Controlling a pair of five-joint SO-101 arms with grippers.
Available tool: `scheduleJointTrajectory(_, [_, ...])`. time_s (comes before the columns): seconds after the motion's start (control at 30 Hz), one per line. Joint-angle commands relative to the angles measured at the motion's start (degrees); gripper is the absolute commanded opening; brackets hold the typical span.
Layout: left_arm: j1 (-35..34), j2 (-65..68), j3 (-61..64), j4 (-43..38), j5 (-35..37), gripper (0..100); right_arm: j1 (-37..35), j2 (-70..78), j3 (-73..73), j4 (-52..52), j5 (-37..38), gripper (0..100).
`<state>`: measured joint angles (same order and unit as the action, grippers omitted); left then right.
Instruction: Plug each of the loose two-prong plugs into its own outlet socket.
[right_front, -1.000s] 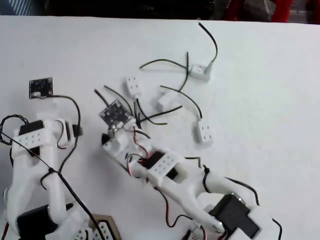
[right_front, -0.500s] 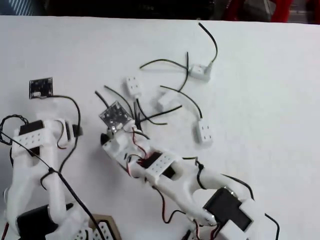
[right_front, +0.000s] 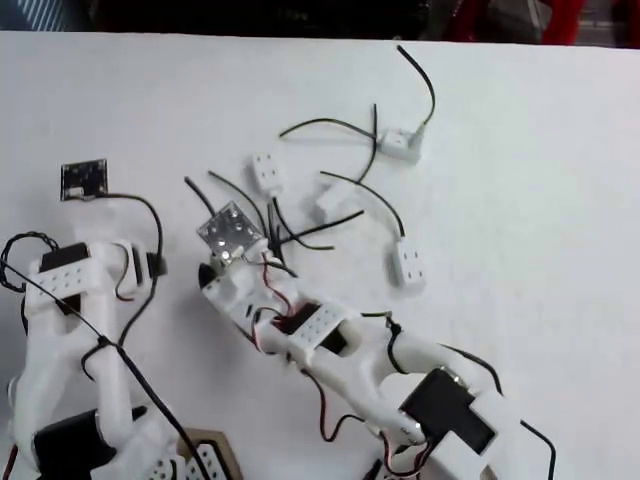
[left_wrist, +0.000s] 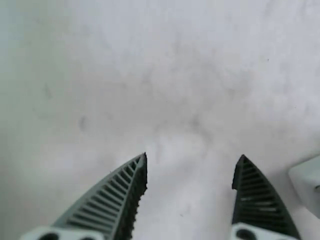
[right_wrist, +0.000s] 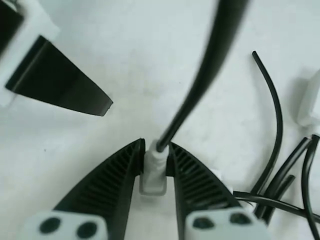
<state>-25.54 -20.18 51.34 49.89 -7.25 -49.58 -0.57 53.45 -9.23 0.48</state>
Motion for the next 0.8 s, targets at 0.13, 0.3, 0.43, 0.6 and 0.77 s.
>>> scheduleJointTrajectory(0.13, [-0.3, -2.1, -0.3, -0.9, 0.3, 28, 0.4, 0.0, 1.3, -0.2, 7.7, 1.7])
scheduleJointTrajectory(0.3, [-0.3, -2.1, -0.3, -0.9, 0.3, 28, 2.6, 0.0, 1.5, -0.2, 7.9, 1.7])
scheduleJointTrajectory(0.43, [-0.3, -2.1, -0.3, -0.9, 0.3, 28, 3.6, 0.0, 1.5, -0.2, 7.6, 1.7])
scheduleJointTrajectory(0.6, [-0.3, -2.1, -0.3, -0.9, 0.3, 28, 2.4, 0.0, 1.9, -0.1, 3.3, 1.7])
scheduleJointTrajectory(0.77, [-0.3, -2.1, -0.3, -0.9, 0.3, 28, 1.0, 0.0, 1.8, 2.9, -0.2, 1.7])
